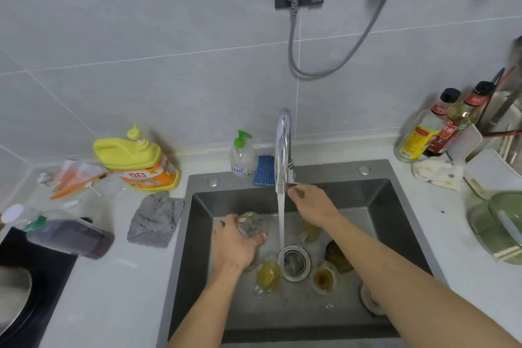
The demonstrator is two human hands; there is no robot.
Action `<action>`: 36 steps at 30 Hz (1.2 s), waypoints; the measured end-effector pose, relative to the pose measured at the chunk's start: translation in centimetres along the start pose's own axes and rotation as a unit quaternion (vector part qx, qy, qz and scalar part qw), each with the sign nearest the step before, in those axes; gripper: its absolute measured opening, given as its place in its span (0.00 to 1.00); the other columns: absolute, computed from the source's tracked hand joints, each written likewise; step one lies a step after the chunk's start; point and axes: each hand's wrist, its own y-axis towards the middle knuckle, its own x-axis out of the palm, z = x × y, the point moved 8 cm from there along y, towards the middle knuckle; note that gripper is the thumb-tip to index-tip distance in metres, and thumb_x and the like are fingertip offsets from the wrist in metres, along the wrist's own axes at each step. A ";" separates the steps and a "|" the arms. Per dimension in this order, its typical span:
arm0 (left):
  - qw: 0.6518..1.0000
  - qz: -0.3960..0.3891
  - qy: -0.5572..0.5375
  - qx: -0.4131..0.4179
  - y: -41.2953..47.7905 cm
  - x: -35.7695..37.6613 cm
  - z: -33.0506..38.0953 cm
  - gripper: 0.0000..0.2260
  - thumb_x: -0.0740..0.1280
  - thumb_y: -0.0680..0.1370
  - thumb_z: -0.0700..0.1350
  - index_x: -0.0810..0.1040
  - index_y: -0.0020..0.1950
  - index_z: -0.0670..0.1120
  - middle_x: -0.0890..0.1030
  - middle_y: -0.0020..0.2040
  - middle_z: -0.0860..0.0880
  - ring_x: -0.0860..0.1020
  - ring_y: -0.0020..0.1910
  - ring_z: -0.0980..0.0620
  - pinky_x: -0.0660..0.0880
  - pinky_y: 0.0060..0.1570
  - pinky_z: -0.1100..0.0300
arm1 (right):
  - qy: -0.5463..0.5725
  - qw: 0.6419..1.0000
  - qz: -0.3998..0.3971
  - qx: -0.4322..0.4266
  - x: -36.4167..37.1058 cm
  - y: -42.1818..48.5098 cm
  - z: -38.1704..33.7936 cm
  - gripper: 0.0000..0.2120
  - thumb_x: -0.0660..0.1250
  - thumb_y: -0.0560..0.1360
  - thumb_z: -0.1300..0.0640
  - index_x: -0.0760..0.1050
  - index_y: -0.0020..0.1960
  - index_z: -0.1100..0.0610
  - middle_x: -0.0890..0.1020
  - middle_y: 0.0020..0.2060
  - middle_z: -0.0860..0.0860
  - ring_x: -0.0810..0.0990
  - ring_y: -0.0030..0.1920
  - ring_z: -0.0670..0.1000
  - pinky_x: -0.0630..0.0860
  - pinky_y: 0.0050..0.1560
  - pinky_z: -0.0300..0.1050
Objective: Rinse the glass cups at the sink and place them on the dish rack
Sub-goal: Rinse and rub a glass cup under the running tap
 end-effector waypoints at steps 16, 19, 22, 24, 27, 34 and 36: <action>0.991 -0.111 -0.057 -0.049 -0.2 3.6 3.2 0.20 0.75 0.73 0.64 0.80 0.40 0.47 0.80 0.32 0.53 0.81 0.30 0.54 0.84 0.42 0.54 | -0.009 0.976 -0.154 0.153 4.6 -4.6 4.9 0.30 0.47 0.87 0.39 0.65 0.80 0.57 0.73 0.75 0.58 0.73 0.73 0.57 0.68 0.74 0.55; 0.965 -0.184 -0.156 -0.098 -2.0 5.4 4.4 0.27 0.73 0.76 0.63 0.80 0.67 0.45 0.81 0.62 0.41 0.82 0.44 0.47 0.85 0.39 0.55 | 0.136 0.941 -0.194 0.243 6.3 -7.1 6.1 0.33 0.47 0.84 0.33 0.56 0.83 0.51 0.79 0.68 0.62 0.82 0.63 0.62 0.74 0.65 0.59; 0.933 -0.240 -0.231 -0.133 -4.3 7.0 5.4 0.25 0.71 0.79 0.62 0.77 0.70 0.48 0.78 0.70 0.39 0.83 0.53 0.42 0.86 0.45 0.49 | 0.347 0.864 -0.197 0.306 7.1 -8.1 7.0 0.41 0.54 0.75 0.23 0.61 0.80 0.46 0.79 0.65 0.66 0.85 0.57 0.65 0.80 0.57 0.60; 0.913 -0.269 -0.268 -0.150 -5.4 7.7 5.7 0.20 0.70 0.79 0.62 0.79 0.62 0.49 0.82 0.59 0.40 0.85 0.51 0.41 0.85 0.51 0.44 | 0.392 0.843 -0.193 0.314 6.8 -8.5 7.1 0.41 0.62 0.73 0.24 0.66 0.78 0.48 0.79 0.66 0.64 0.84 0.57 0.66 0.80 0.59 0.65; 0.926 -0.293 -0.205 -0.116 -5.6 7.6 6.1 0.22 0.70 0.77 0.66 0.80 0.58 0.49 0.86 0.52 0.43 0.85 0.52 0.43 0.83 0.58 0.44 | 0.400 0.860 -0.136 0.286 5.3 -8.9 7.1 0.38 0.69 0.71 0.28 0.71 0.72 0.51 0.82 0.60 0.61 0.84 0.55 0.64 0.79 0.59 0.65; 0.850 -0.441 -0.286 0.024 -7.1 6.7 8.5 0.10 0.67 0.82 0.46 0.82 0.60 0.44 0.86 0.48 0.48 0.84 0.44 0.53 0.79 0.46 0.57 | 0.465 0.876 0.033 0.127 1.4 -12.0 6.2 0.49 0.85 0.57 0.38 0.68 0.70 0.53 0.83 0.62 0.54 0.84 0.59 0.57 0.81 0.62 0.64; 0.825 -0.472 -0.300 0.084 -8.0 6.9 9.0 0.14 0.71 0.79 0.43 0.79 0.65 0.43 0.86 0.55 0.44 0.85 0.51 0.49 0.81 0.54 0.53 | 0.487 0.868 0.048 0.085 1.2 -13.4 5.6 0.42 0.86 0.62 0.47 0.70 0.70 0.52 0.84 0.61 0.53 0.85 0.59 0.56 0.80 0.63 0.65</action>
